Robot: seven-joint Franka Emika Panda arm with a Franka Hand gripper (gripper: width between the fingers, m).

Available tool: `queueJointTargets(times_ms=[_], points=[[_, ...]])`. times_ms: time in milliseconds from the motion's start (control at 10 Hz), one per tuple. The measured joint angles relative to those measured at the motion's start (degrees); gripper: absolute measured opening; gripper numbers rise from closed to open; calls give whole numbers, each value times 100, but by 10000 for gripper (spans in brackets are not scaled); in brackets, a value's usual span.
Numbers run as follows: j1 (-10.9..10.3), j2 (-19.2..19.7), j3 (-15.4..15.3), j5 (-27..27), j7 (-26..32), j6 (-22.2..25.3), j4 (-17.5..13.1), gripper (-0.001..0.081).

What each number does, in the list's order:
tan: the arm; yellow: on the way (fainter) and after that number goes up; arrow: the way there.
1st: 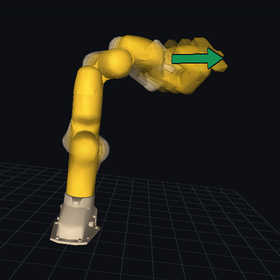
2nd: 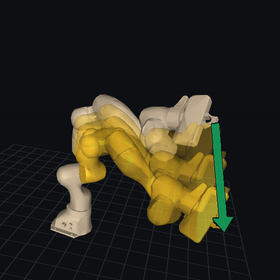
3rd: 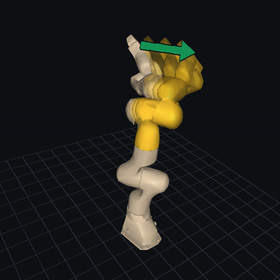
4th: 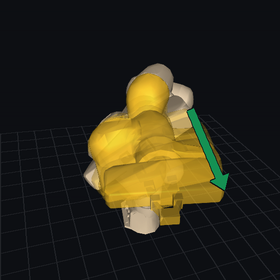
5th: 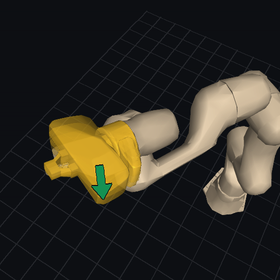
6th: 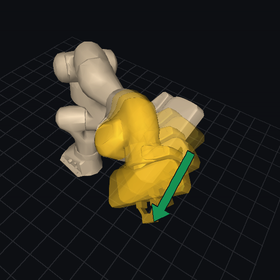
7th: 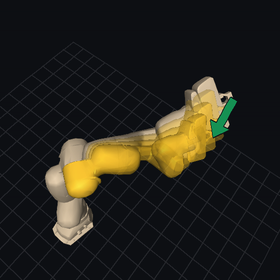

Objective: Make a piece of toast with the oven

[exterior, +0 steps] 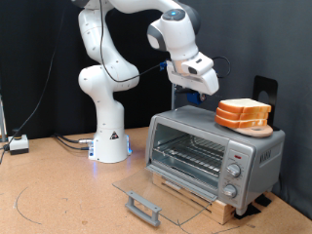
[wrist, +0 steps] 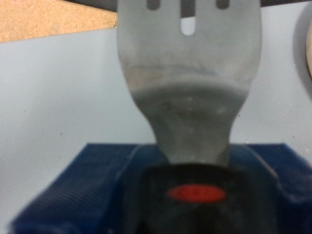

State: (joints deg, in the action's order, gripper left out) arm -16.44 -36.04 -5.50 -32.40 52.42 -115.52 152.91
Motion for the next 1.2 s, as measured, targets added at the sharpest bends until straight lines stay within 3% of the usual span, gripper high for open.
queueJointTargets(times_ms=[300,600,900,1200], points=[[61,-11,61,-90,8,-414,129,396],[376,-242,460,-167,60,-844,319,396],[996,-499,576,181,17,-1102,524,396],[1531,-536,915,508,153,-794,585,396]])
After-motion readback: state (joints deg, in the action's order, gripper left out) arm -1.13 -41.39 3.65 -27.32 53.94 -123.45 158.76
